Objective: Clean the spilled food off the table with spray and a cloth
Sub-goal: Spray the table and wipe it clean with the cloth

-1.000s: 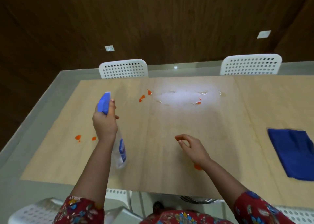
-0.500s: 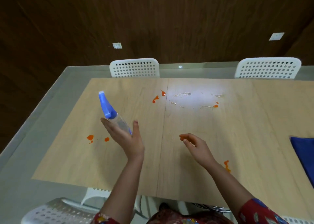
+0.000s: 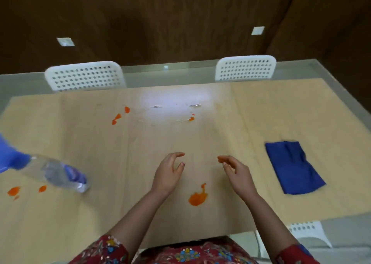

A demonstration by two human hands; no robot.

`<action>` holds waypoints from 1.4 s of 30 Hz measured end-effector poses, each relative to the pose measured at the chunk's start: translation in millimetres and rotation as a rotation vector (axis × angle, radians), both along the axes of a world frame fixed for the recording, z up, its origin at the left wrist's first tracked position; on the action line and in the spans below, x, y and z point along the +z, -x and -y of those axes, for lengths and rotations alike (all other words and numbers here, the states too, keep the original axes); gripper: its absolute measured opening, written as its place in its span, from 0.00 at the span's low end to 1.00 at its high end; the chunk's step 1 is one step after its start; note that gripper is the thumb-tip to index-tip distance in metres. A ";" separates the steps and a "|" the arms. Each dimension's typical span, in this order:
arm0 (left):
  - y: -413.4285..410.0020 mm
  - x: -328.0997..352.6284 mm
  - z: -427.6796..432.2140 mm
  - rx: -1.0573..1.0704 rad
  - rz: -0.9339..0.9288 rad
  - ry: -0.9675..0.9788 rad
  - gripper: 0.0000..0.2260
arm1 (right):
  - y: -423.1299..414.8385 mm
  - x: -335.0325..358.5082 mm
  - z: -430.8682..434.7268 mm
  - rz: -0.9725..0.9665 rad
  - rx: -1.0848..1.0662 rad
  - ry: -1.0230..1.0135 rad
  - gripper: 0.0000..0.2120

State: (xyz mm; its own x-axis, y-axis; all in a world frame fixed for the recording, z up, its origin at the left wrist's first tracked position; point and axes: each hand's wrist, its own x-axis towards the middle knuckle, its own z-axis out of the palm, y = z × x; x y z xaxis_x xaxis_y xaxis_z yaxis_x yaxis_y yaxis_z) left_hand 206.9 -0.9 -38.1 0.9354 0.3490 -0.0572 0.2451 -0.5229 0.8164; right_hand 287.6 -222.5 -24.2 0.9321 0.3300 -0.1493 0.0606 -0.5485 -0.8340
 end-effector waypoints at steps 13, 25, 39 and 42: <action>-107.3 -30.8 -54.8 -0.176 0.019 -0.436 0.15 | -84.1 -49.8 33.9 0.007 -0.295 0.762 0.28; -137.9 -47.9 -133.0 -0.074 -0.125 -0.564 0.27 | -187.9 -58.9 26.7 0.119 -0.079 0.890 0.23; -137.4 -58.7 -136.2 -0.053 -0.101 -0.575 0.27 | -229.7 -58.3 -34.2 0.334 0.224 0.761 0.26; -139.7 -57.7 -135.4 -0.048 -0.085 -0.572 0.27 | -297.4 -58.4 -52.5 0.160 -0.044 0.867 0.26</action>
